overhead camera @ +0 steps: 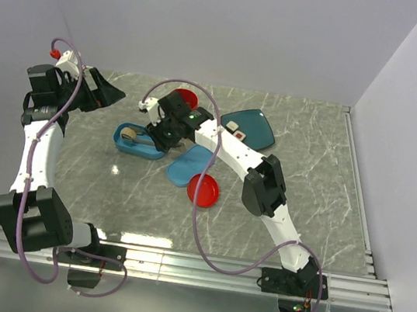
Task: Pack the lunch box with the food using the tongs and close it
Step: Place the food into the lunch box
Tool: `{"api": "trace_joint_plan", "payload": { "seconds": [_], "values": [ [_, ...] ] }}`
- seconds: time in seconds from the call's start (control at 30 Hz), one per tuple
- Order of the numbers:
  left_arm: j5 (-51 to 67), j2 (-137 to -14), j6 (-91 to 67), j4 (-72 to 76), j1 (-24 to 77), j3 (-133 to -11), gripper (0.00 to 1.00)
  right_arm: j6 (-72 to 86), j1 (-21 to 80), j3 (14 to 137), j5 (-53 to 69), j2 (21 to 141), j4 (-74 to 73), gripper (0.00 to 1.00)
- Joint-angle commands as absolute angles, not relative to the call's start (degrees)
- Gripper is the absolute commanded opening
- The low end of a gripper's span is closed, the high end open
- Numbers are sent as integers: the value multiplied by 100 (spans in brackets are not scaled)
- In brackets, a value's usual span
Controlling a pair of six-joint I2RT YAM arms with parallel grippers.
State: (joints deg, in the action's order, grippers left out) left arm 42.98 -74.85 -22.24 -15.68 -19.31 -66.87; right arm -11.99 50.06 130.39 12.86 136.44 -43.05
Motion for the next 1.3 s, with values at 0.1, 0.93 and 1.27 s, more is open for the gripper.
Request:
{"api": "trace_joint_plan", "payload": {
  "seconds": [0.1,0.93,1.27],
  "values": [
    [4482,-7436,-2294,-1345,-1977,-6733,99,-1178,5063,13377,1151,13816,-4025,49],
    [4562,-7453,-2303,-1327,-2013,-6697,99,-1178,5098,13280,1028,13658,-3902,58],
    [4614,-7444,-2338,-1336,-2013,-6732,99,-1178,5089,13228,940,13281,-3876,58]
  ]
}}
